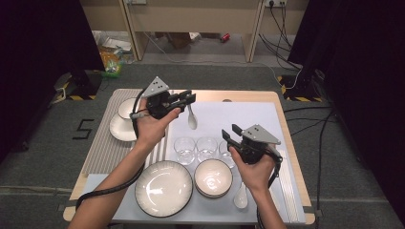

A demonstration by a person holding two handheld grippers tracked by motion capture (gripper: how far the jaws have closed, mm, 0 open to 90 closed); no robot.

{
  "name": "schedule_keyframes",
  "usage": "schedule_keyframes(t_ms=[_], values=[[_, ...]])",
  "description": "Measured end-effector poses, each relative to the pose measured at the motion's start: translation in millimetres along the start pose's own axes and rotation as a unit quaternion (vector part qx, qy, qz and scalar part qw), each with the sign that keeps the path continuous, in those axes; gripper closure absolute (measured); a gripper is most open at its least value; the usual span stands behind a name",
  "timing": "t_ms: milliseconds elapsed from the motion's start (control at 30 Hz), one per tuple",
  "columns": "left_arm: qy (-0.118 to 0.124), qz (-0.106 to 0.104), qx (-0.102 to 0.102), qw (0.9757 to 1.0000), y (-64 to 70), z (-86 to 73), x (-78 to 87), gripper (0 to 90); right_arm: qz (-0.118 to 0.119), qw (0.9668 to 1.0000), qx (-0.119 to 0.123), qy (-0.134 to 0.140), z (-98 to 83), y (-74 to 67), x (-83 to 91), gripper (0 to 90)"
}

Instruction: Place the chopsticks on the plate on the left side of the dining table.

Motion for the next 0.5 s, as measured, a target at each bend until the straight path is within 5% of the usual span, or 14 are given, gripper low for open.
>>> schedule_keyframes(t_ms=[500], values=[[0.004, 0.025, 0.001, 0.9997, -20.4, -3.5, 13.8, 72.8, -0.003, 0.9999, -0.014, 0.001, -2.3, 2.2, 3.3, 57.4]])
Point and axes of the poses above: each handheld gripper's, and its own axes: x roughly backward along the jaws, z roughly out of its top, y roughly to its right, the point moved 10 cm from there along -x, roughly forward along the jaws
